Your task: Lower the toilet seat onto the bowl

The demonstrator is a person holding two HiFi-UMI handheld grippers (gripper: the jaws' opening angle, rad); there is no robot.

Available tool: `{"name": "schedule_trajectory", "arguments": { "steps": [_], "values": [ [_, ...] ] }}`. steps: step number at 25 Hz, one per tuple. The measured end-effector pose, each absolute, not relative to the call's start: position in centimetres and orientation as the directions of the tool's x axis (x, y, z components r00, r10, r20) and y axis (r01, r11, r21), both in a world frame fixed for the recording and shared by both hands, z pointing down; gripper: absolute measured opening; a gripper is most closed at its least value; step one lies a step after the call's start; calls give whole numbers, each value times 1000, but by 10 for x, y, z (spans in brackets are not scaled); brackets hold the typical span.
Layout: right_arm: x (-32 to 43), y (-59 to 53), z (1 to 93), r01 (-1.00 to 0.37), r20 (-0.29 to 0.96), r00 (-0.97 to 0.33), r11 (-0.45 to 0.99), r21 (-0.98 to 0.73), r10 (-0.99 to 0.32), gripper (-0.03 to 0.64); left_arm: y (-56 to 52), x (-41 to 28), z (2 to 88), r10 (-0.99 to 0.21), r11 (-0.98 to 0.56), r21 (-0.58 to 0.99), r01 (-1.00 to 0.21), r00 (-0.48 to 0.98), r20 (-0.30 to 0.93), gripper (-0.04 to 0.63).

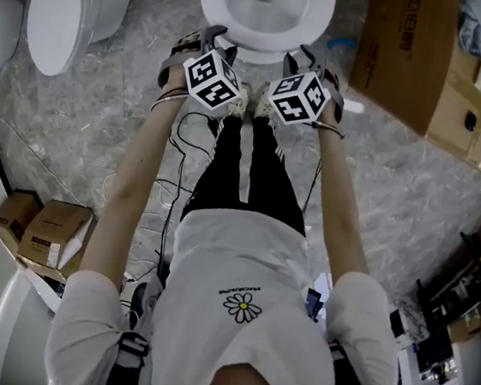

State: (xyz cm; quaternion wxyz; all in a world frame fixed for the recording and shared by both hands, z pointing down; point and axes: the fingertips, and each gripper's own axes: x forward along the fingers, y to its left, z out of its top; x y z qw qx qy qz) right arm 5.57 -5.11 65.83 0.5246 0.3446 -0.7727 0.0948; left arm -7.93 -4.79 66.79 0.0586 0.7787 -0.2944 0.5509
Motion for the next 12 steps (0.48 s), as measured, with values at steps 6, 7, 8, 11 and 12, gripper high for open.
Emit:
{"name": "schedule_trajectory", "arguments": {
  "steps": [6,7,8,11,12],
  "values": [
    [57,-37,692,-648,896,-206,741,177,-394,144,-32,-79,703,-350,-827,-194,-528,213,912,215],
    [57,-35,698,-649,899,-204,741,172,-388,140,-30,-79,709,-343,-827,-187,-530,212,915,215],
    [57,-33,703,-648,902,-202,742,169,-381,137,-28,-79,714,-336,-827,-180,-532,211,918,213],
    [57,-27,720,-641,912,-192,750,164,-363,126,-22,-80,731,-311,-830,-158,-534,209,927,213],
    [57,-26,727,-637,915,-187,754,164,-357,123,-21,-80,737,-303,-833,-152,-532,208,930,213]
  ]
}}
